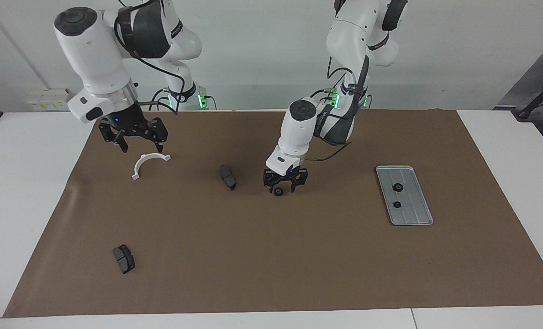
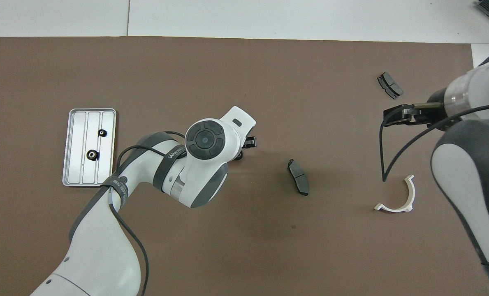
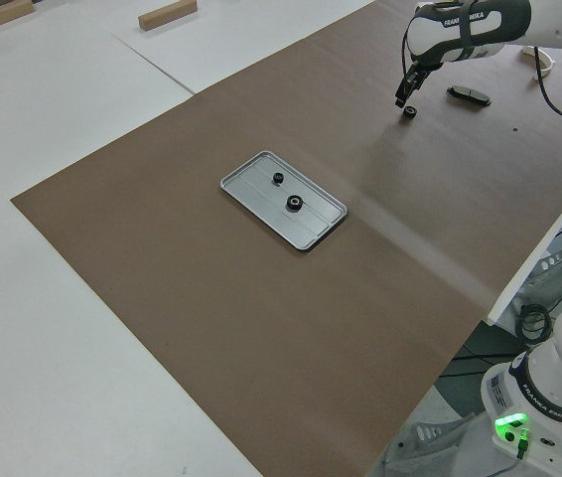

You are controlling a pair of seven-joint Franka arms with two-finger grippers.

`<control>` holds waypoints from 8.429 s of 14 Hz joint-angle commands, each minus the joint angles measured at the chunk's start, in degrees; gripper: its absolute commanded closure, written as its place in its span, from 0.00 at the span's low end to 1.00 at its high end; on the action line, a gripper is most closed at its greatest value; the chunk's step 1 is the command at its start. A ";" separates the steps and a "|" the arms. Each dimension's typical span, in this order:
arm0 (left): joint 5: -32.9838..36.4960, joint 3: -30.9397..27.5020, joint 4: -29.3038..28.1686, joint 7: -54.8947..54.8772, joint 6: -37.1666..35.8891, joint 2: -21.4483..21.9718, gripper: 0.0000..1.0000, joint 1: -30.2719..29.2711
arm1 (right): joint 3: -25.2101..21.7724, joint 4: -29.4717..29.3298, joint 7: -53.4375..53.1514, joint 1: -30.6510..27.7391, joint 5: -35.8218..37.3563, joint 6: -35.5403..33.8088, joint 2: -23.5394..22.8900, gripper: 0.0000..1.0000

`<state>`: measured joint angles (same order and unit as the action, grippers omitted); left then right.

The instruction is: Place bearing gear from tray to pile

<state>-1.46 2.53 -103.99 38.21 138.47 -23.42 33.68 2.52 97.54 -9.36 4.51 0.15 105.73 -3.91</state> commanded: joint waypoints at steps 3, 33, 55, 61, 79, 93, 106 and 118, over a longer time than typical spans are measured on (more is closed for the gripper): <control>1.55 0.29 0.10 -7.41 -6.97 5.30 0.05 -14.14 | 9.94 0.02 -11.02 -0.20 -1.20 8.51 -6.80 0.00; 1.37 0.29 -14.83 -35.58 0.05 7.68 0.59 -34.56 | 28.60 3.27 -48.91 5.69 33.43 30.32 -30.37 0.37; 1.02 0.29 0.72 -24.70 -10.68 4.69 1.00 -29.31 | 10.60 5.91 -13.28 0.06 9.19 16.79 -9.37 1.00; 1.02 0.29 0.37 -6.77 -11.12 4.78 1.00 -13.58 | -4.25 15.20 13.17 -0.03 -1.10 21.25 -6.99 1.00; 1.11 -0.15 0.02 1.96 -4.35 1.26 0.00 0.70 | -10.16 22.87 23.69 -0.38 -6.91 36.21 -12.44 0.02; 1.11 -0.50 -5.60 -32.84 -15.95 8.47 0.04 -32.61 | 6.25 10.05 -9.95 2.69 -2.01 23.65 -9.45 0.00; 1.11 -0.50 -17.21 -36.80 -8.74 12.34 0.33 -36.76 | 26.05 -4.64 -53.13 9.20 30.35 23.91 -30.45 0.00; 1.11 -0.50 -20.20 -36.72 -4.96 12.87 0.58 -36.67 | 26.05 -1.74 -53.66 9.90 31.76 26.19 -31.60 0.34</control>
<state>-1.01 1.60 -121.86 1.36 132.14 -12.53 -2.48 27.77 95.19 -61.38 14.88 30.24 130.69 -35.18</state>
